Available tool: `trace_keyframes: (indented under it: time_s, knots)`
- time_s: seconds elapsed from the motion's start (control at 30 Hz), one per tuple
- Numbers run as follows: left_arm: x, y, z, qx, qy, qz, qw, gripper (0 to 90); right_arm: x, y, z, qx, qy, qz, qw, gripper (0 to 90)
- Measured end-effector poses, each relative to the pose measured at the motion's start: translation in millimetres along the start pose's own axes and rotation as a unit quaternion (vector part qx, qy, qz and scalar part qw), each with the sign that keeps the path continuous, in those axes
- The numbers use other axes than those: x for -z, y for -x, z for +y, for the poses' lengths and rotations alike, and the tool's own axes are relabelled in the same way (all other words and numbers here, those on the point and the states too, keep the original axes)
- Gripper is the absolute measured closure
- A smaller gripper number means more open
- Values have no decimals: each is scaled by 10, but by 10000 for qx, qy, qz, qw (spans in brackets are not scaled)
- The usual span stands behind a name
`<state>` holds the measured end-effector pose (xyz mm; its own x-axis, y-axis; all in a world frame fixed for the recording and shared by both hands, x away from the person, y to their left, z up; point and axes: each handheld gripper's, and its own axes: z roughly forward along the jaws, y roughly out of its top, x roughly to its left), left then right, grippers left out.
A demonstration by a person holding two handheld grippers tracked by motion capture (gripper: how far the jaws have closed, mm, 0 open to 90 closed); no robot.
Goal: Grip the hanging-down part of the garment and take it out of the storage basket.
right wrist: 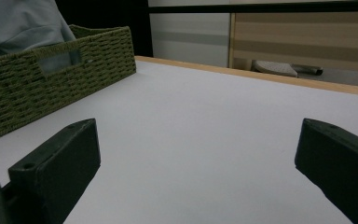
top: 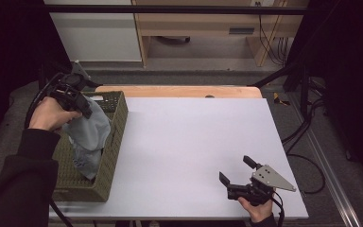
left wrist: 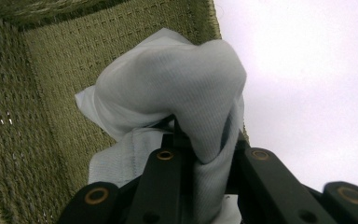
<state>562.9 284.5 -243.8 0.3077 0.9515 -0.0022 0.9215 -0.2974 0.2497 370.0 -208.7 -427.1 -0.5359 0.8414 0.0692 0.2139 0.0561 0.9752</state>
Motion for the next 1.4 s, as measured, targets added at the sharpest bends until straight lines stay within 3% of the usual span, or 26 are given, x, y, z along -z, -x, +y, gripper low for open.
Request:
trace_keyframes:
  time_s: [0.37,0.57,0.77,0.93,1.2,1.4]
  knots:
    - [74,-1,-10,-27,27,37,10000,810,-5,-2,4,-24,-46,5,10000,7]
    - [236,-12,-29,-44,161,73,9998,810,-37,-9,3,-30,-45,56,10000,5]
    - [441,-27,-43,-51,288,139,9995,810,-98,-29,20,-85,-72,327,9994,3]
    - [705,-39,-65,-43,478,219,9986,810,-163,-118,83,76,-39,463,9989,9]
    - [1007,34,-56,-91,743,301,9967,810,-304,-265,268,70,83,728,9973,19]
    - [1125,94,-22,-166,817,348,9959,810,-486,-448,408,129,116,924,9956,22]
